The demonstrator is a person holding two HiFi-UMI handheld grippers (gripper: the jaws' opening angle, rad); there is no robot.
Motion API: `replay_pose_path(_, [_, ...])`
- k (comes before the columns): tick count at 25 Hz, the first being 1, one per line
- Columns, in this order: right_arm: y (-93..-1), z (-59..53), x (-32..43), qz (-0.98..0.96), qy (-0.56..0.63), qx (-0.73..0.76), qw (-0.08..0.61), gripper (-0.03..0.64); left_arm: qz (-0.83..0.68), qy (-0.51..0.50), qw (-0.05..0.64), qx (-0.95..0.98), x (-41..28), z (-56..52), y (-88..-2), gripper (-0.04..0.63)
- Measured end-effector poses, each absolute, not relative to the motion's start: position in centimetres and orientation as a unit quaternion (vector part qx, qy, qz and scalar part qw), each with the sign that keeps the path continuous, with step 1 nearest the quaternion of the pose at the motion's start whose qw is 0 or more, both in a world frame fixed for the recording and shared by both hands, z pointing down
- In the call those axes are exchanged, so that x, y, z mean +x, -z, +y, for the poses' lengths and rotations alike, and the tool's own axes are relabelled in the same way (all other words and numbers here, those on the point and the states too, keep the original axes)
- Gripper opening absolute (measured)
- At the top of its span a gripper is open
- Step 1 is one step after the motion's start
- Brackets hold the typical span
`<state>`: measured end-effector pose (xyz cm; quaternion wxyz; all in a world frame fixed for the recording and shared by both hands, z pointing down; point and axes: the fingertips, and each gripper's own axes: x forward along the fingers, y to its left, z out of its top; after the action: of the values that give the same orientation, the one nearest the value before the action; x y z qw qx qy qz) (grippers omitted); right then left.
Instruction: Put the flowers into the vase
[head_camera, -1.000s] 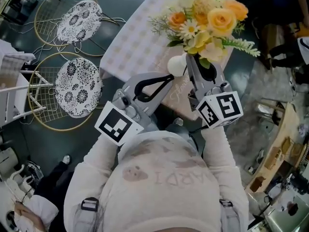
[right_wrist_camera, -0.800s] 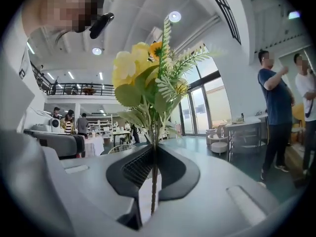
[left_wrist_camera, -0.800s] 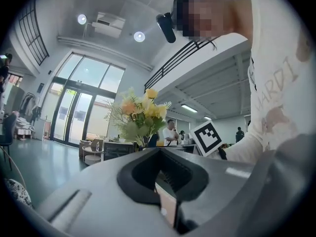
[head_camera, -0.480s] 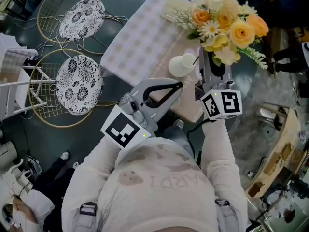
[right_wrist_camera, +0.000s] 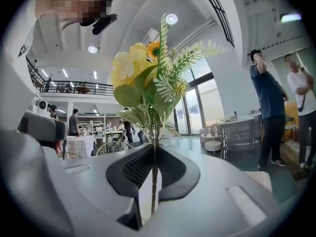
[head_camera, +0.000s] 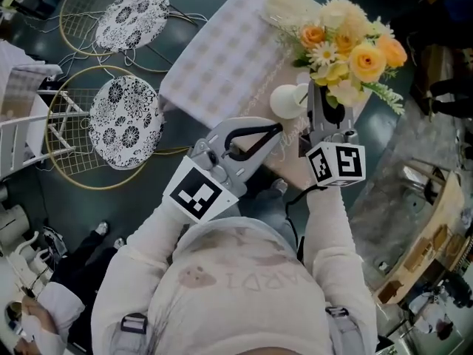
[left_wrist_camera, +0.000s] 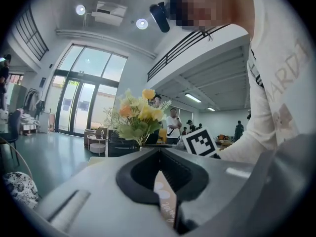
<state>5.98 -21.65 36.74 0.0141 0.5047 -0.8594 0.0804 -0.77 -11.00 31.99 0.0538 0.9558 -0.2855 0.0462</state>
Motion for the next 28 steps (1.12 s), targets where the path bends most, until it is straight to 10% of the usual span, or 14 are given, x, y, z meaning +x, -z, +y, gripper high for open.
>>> replay_pose_path(13, [-38.4, -22.2, 5.7, -0.85, -0.093, 0.518, 0.023, 0.048, -0.202, -0.111, 0.057, 0.972, 4.1, -17.6, -44.9, 0.198])
replay_pose_path(28, [-40.9, -21.6, 6.8, -0.843, -0.101, 0.526, 0.046, 0.06, -0.185, -0.138, 0.049, 0.972, 6.3, -19.1, -47.5, 0.204])
